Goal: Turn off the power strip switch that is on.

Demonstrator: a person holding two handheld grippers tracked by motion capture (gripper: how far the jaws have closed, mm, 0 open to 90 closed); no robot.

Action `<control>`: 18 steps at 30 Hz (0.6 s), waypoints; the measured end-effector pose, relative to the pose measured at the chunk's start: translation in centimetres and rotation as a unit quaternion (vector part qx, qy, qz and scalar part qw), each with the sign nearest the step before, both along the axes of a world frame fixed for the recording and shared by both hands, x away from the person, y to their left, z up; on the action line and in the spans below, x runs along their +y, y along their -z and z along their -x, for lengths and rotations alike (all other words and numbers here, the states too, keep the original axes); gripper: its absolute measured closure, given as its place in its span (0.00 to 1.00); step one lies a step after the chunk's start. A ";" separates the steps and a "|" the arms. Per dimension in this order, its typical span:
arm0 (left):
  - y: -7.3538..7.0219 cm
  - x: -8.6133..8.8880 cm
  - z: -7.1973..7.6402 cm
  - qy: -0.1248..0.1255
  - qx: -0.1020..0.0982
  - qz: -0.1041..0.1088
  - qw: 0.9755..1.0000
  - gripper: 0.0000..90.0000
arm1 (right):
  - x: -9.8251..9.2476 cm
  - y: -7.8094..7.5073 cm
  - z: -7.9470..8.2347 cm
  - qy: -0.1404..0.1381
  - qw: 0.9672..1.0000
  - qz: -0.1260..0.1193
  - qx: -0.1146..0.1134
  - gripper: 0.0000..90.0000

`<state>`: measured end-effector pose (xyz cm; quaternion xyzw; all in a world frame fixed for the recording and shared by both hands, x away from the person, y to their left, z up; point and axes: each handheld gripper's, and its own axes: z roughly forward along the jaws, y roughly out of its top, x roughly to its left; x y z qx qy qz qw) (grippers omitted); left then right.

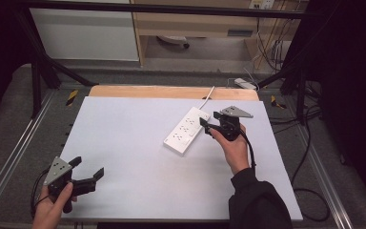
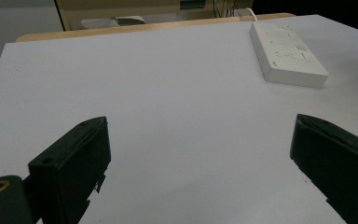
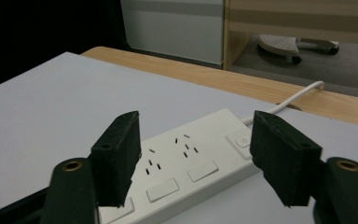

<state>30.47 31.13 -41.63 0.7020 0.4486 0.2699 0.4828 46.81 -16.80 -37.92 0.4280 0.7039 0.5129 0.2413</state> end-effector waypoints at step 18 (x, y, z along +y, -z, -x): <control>0.0 0.0 0.0 0.002 -0.002 -0.002 1.000 0.06 | 0.9 0.3 -0.9 0.001 1.000 -0.016 -0.020 0.89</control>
